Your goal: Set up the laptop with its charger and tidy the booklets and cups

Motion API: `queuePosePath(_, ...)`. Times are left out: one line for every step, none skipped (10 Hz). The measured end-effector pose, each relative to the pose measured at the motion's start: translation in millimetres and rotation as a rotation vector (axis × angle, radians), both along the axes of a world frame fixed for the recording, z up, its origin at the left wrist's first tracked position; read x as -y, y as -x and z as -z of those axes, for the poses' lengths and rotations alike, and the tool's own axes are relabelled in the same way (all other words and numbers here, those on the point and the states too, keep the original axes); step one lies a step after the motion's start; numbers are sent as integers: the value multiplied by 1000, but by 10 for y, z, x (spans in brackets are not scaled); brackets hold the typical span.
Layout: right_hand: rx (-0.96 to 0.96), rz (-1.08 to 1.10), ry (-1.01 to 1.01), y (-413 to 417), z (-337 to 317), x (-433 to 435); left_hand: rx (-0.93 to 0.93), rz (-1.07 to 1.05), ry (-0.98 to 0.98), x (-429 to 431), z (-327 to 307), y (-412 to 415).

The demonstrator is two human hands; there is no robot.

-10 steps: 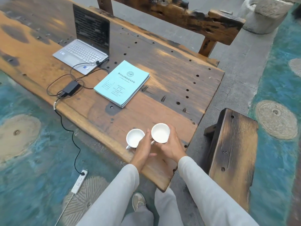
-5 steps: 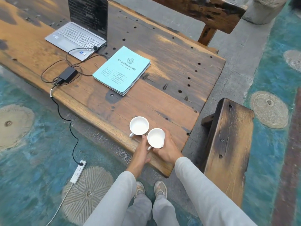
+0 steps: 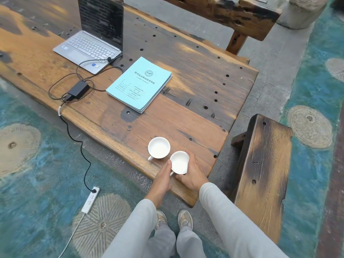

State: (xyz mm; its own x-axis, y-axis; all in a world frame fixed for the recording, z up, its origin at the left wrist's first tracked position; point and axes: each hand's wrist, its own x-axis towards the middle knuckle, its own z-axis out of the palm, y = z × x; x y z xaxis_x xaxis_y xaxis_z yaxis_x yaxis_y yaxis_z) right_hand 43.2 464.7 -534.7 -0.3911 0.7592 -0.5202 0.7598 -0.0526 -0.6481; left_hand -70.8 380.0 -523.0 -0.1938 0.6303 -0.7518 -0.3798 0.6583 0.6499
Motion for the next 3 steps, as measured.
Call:
queuePosePath(-11,12,7,-45,46,-10,-6,23,5,-27,-33,-16)
queuePosePath(2,-17,8,-85,-26,-11,-98,83,18,-43,-15,-23)
queuePosePath(-28,-34,50,-145,-99,-67,-249,141,46,-20,-42,13)
